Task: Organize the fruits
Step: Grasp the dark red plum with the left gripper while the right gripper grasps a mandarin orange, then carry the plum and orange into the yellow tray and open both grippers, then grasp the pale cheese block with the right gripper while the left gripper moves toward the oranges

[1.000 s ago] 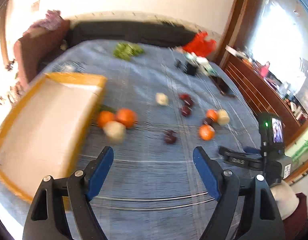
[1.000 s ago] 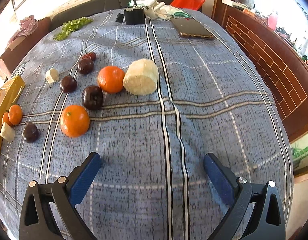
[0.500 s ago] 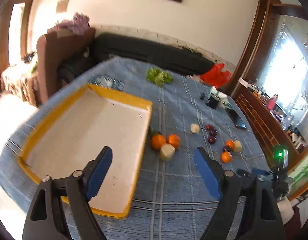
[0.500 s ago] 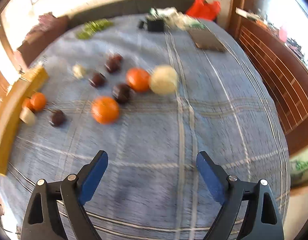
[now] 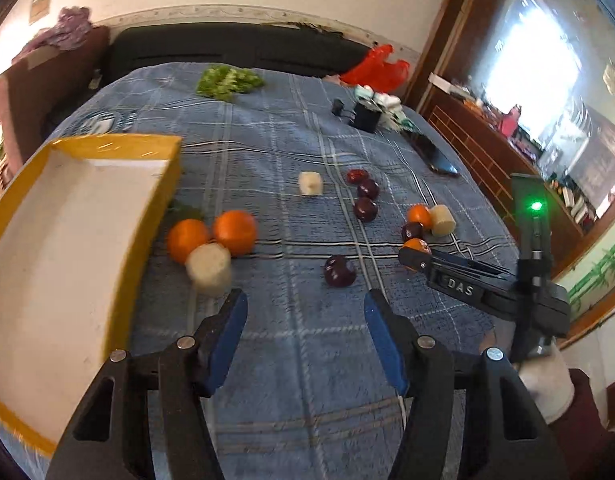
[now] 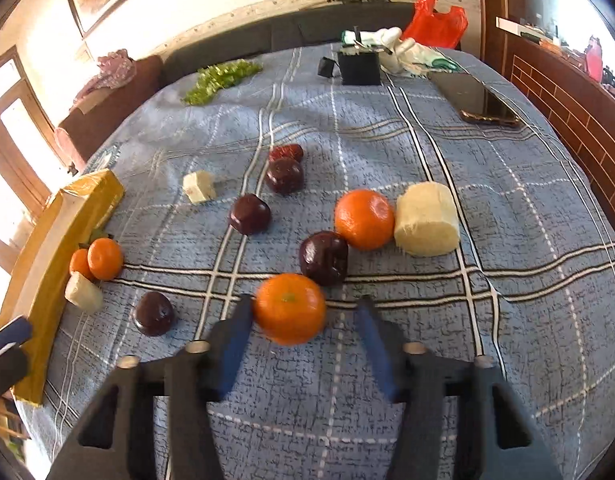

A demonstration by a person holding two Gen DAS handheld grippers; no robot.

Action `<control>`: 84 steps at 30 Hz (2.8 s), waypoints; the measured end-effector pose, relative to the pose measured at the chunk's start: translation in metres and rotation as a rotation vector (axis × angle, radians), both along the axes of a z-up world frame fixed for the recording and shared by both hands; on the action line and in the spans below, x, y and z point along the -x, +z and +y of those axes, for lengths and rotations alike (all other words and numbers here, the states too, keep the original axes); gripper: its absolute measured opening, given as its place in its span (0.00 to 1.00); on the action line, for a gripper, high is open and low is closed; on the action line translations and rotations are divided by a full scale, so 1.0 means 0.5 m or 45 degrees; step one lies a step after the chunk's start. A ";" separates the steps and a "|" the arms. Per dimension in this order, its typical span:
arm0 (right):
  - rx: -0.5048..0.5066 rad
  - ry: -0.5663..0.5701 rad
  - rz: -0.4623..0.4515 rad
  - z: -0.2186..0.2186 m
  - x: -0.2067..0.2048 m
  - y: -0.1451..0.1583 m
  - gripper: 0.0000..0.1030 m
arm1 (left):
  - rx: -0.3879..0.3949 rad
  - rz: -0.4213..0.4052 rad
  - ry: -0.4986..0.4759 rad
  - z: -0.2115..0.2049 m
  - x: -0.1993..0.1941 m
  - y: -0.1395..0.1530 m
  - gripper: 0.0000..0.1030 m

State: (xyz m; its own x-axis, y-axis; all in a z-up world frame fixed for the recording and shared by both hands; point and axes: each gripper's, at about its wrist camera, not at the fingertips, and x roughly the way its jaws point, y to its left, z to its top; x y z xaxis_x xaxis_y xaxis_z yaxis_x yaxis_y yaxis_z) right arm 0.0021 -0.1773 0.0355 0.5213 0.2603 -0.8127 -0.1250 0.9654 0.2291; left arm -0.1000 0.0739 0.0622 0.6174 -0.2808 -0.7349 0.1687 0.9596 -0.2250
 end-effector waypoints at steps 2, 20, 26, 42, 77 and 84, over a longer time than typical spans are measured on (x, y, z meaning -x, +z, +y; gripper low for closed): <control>-0.043 0.000 0.003 -0.006 0.004 0.000 0.37 | -0.012 0.017 -0.032 -0.023 -0.026 -0.012 0.58; -0.082 -0.014 -0.072 -0.034 0.051 0.045 0.38 | -0.105 0.062 -0.066 -0.087 -0.088 -0.070 0.24; -0.064 0.070 -0.133 0.019 0.082 0.098 0.38 | -0.014 -0.049 0.102 0.036 -0.002 0.028 0.24; -0.226 0.694 -0.069 0.469 0.141 0.163 0.39 | -0.166 0.018 0.739 0.473 0.141 0.032 0.25; -0.004 0.388 -0.033 0.378 -0.054 0.059 0.54 | -0.009 -0.121 0.772 0.431 0.188 0.058 0.66; 0.174 0.456 -0.036 0.411 -0.051 0.030 0.81 | 0.002 -0.120 0.711 0.399 0.181 0.058 0.67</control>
